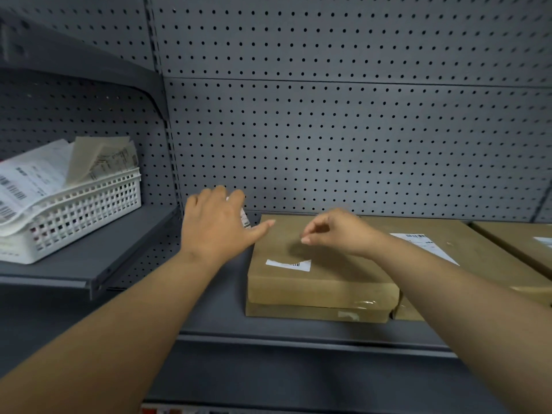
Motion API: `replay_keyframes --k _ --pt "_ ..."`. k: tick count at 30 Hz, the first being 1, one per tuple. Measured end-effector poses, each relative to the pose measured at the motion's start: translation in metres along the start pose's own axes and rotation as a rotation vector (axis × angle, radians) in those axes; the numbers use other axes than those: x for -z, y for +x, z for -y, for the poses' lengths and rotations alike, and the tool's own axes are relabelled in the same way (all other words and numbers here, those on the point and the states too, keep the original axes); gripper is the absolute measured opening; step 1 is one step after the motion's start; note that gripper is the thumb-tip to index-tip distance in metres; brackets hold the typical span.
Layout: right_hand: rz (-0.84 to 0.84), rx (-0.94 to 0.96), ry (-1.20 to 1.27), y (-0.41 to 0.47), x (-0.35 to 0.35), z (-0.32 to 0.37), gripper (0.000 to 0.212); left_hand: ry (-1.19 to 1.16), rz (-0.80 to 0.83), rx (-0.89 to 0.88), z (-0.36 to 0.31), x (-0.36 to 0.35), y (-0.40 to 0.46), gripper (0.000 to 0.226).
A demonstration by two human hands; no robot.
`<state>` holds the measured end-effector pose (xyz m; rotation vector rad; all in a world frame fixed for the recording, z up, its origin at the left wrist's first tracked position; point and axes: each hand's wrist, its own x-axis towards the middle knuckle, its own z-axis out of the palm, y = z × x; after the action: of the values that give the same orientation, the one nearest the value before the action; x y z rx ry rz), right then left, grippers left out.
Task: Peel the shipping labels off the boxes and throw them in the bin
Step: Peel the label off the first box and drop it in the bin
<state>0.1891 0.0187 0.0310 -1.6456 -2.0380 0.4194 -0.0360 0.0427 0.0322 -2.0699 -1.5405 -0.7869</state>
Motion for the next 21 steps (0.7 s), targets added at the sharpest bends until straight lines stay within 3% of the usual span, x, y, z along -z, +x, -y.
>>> replay_keyframes --k 2,8,15,21 --pt "0.106 0.042 -0.178 -0.005 -0.002 0.002 0.015 0.086 0.035 -0.048 0.001 0.003 -0.001 0.063" --pt "0.233 0.119 -0.393 -0.012 -0.006 0.008 0.018 0.131 0.097 -0.178 0.0 -0.005 -0.007 0.014" --pt "0.196 0.194 -0.483 -0.013 -0.012 0.008 0.02 0.151 0.213 -0.339 0.0 -0.01 -0.012 0.026" --pt "0.168 0.324 -0.609 -0.015 -0.016 0.006 0.024 0.108 0.374 -0.378 0.0 -0.014 -0.016 0.033"
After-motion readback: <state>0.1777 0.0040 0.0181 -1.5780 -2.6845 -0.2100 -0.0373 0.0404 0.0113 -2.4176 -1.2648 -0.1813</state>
